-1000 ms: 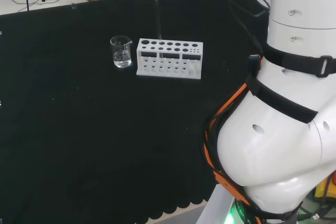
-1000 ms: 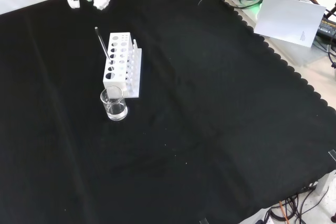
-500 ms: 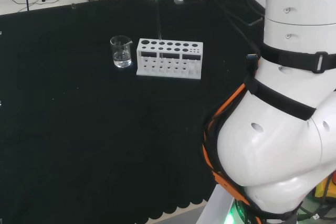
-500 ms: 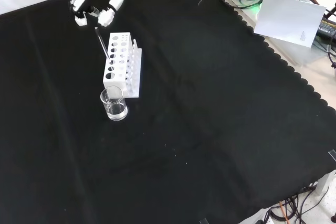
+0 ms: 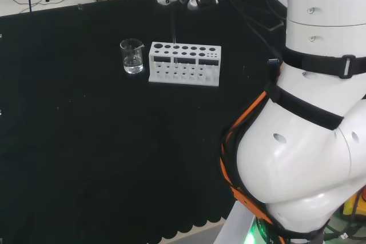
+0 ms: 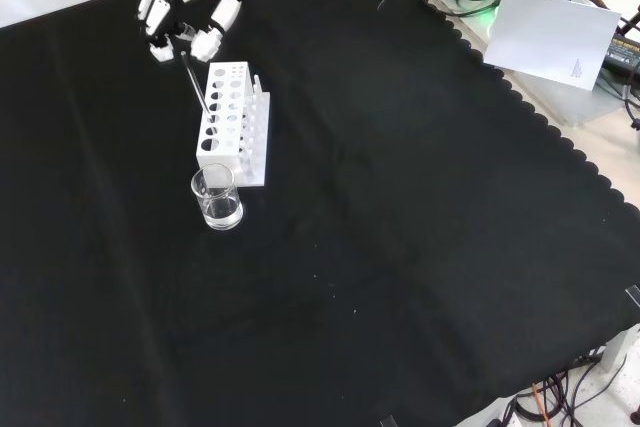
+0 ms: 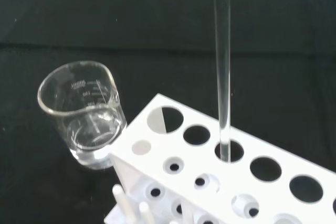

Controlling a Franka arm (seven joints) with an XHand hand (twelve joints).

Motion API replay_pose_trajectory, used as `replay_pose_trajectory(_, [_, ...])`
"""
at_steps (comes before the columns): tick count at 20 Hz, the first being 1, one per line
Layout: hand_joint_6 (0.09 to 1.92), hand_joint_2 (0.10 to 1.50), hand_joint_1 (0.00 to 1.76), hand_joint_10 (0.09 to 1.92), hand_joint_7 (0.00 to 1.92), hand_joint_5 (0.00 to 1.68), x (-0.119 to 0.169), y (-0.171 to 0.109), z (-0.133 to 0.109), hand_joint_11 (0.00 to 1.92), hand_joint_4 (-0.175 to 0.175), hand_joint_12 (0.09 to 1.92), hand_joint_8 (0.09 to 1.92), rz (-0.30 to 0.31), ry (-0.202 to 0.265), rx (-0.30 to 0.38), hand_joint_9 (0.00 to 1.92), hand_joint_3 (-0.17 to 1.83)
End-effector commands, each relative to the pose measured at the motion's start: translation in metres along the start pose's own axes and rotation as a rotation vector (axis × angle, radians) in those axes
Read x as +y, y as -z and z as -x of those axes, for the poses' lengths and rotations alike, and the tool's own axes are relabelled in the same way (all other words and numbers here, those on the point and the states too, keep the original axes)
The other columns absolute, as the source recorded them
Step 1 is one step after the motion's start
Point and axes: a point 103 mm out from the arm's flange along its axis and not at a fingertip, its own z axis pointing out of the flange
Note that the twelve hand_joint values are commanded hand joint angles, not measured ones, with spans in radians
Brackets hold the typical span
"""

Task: Take the glass rod from the white test tube rack.

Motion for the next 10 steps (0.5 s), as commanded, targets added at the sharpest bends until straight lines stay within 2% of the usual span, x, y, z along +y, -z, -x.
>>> replay_pose_trajectory(1, [0.92, 1.21, 0.75, 0.96, 0.97, 0.51, 0.008, -0.005, 0.005, 0.64, -0.175, 1.35, 0.94, -0.032, -0.010, -0.022, 1.29, -0.17])
replay_pose_trajectory(6, [0.92, 1.21, 0.75, 0.98, 0.99, 0.53, 0.011, -0.022, 0.005, 0.63, -0.175, 1.35, 0.94, -0.030, -0.007, -0.012, 1.32, -0.17])
replay_pose_trajectory(10, [0.93, 1.21, 0.75, 1.02, 1.01, 0.56, 0.012, -0.024, 0.007, 0.63, -0.175, 1.36, 0.93, -0.029, -0.003, -0.005, 1.36, -0.17])
